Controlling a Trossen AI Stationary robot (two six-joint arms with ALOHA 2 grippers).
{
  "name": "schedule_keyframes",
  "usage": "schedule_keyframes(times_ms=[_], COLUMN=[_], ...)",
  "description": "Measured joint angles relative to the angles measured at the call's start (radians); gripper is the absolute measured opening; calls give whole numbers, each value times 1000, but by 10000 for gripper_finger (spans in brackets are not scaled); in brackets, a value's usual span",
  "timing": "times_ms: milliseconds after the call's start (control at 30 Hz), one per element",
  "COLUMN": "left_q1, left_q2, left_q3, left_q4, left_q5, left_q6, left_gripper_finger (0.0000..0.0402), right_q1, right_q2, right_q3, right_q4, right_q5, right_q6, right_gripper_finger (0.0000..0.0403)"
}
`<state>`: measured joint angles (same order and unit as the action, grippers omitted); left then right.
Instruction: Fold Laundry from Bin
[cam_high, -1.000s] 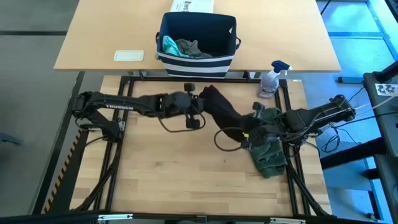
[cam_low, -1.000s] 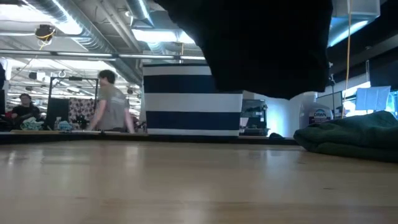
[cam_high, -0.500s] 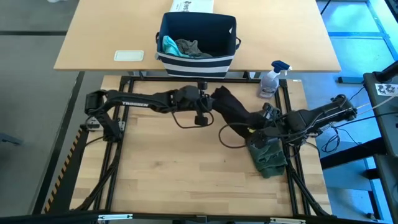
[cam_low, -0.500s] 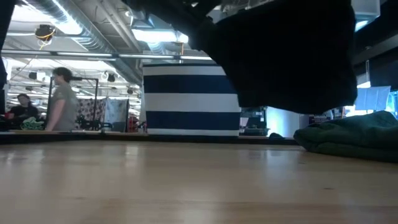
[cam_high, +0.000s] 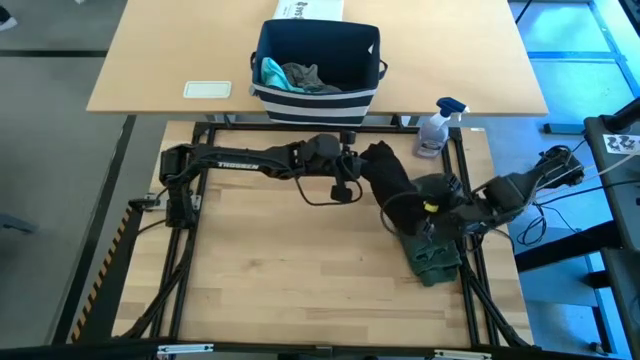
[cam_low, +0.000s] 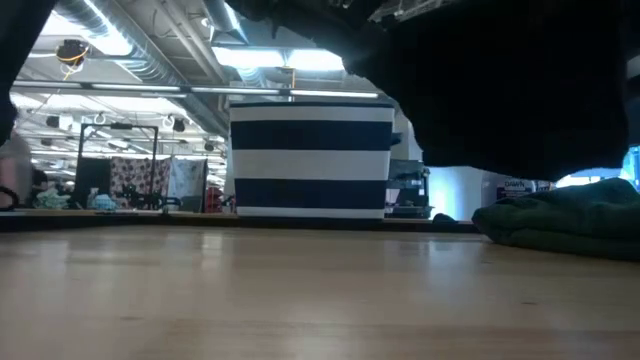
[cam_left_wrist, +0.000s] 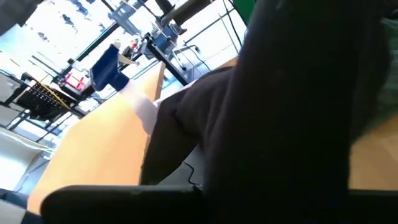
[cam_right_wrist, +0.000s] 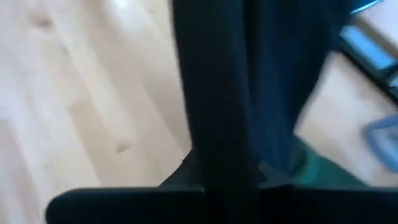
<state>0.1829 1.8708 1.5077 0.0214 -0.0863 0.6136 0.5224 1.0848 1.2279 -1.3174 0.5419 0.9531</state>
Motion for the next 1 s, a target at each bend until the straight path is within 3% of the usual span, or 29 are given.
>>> schedule_keyframes(times_ms=[300,567,733,1000], left_q1=[-8,-44,-68,-80], left_q2=[-14,-12,-10,25], left_q3=[18,18,18,17], left_q4=[-85,-133,-128,-94], left_q5=[15,67,77,109], left_q6=[1,2,25,34], left_gripper_finger=[38,38,38,38], right_q1=[49,50,128,271], right_q2=[82,211,233,178], right_q3=[-33,-33,-44,-215], right_q4=[282,381,401,494], right_q5=[-75,-164,-67,71], right_q6=[-20,-7,62,363], right_gripper_finger=[14,14,14,14])
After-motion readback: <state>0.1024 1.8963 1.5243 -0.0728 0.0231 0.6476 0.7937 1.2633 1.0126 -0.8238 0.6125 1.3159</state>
